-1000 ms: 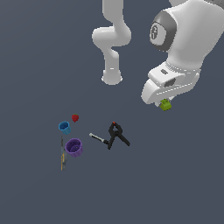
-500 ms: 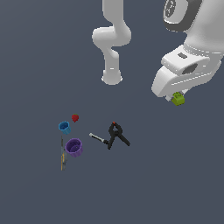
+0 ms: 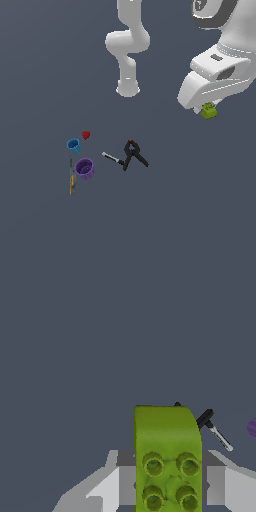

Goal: Pick up a designated object from a clutter of objects.

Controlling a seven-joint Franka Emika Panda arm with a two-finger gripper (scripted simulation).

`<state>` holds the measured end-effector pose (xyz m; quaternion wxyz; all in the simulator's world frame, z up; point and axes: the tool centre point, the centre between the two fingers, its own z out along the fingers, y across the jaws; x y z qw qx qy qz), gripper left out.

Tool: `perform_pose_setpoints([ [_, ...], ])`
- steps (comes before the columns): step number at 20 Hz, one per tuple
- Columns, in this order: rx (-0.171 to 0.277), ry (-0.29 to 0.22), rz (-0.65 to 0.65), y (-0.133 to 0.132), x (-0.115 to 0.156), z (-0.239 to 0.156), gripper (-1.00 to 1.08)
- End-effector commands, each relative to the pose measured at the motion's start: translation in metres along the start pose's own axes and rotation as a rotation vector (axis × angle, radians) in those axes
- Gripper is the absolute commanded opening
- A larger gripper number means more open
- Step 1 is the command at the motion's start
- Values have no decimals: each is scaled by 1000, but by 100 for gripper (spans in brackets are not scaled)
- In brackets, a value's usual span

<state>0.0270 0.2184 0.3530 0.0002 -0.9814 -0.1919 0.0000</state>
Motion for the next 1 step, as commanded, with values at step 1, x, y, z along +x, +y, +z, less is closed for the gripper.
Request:
perform_pose_setpoints([
  [1, 0, 0, 0, 0, 0, 0, -100],
])
